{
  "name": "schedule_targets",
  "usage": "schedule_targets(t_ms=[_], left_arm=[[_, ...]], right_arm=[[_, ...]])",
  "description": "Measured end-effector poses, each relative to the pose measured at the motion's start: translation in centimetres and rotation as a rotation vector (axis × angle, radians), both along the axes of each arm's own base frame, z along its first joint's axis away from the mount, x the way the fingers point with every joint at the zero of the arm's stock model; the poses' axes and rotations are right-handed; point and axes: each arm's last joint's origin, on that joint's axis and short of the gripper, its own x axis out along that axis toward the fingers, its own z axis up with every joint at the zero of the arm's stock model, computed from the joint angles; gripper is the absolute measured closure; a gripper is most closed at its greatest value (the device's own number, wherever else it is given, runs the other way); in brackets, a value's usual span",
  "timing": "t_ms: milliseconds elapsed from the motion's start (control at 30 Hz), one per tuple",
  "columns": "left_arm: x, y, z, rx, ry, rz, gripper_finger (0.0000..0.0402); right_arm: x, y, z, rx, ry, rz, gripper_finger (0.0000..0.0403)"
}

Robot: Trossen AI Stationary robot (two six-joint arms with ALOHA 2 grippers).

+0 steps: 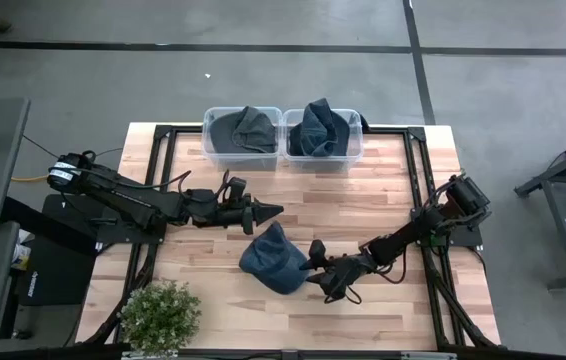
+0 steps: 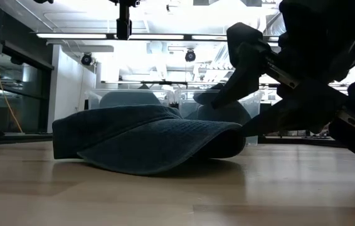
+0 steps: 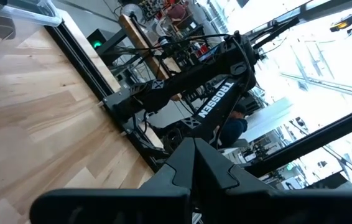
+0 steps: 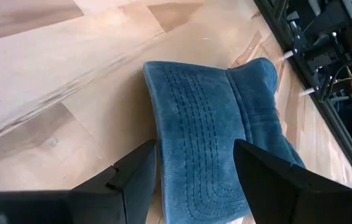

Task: Pick & Place hat
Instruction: Put the blue cap into the right transparent bin

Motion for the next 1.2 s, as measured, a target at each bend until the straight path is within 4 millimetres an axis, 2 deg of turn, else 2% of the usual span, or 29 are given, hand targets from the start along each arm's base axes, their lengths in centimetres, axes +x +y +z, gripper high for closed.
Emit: schedule_targets(t_ms=[500,933,1200], left_arm=[[0.0,0.0,0.3,-0.007,-0.027,0.012,0.0401],[0.0,0.0,0.5,-0.012,-0.05,0.011,0.0401],[0.0,0.0,0.5,-0.013,-0.052,0.01,0.0401]], right_arm=[[0.6,-1.1,0.0,0.037,0.019,0.025,0.0194],[1.3,-1.2,-1.7,0.0,-0.007,0.052,0.0194],[1.7,-1.9,-1.8,-0.022,-0.025,0.026,0.0195]])
